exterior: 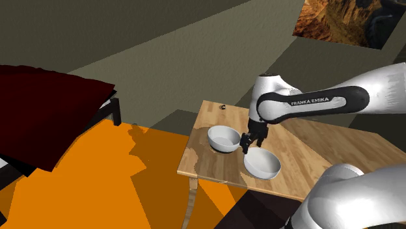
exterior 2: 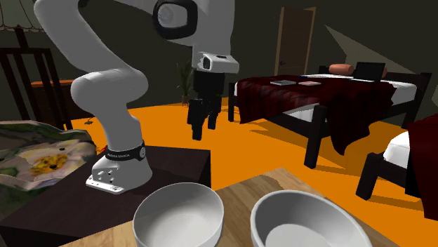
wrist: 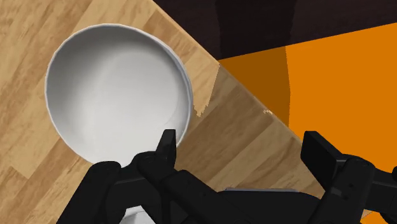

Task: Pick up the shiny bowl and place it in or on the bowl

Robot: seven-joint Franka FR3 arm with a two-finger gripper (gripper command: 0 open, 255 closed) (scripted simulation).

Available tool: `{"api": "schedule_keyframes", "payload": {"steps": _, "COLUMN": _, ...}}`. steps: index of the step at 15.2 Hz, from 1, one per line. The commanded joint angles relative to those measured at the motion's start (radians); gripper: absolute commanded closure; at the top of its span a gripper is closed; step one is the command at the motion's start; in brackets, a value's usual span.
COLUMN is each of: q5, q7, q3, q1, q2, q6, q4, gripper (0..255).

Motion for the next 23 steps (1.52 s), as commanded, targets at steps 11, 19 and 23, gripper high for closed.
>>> {"api": "schedule_keyframes", "payload": {"steps": 11, "q5": -0.146, "q7": 0.007, "q3": -0.08, "q1": -0.103, "q2": 0.31, "q6": 0.436, "q4": -0.117, "gripper": 0}}
{"api": "schedule_keyframes", "payload": {"steps": 19, "q5": -0.172, "q7": 0.02, "q3": -0.09, "q1": -0.116, "q2": 0.405, "q6": 0.55, "q4": -0.135, "gripper": 0}}
{"api": "schedule_keyframes", "payload": {"steps": 23, "q5": -0.172, "q7": 0.02, "q3": -0.09, "q1": -0.116, "q2": 0.405, "q6": 0.55, "q4": -0.135, "gripper": 0}}
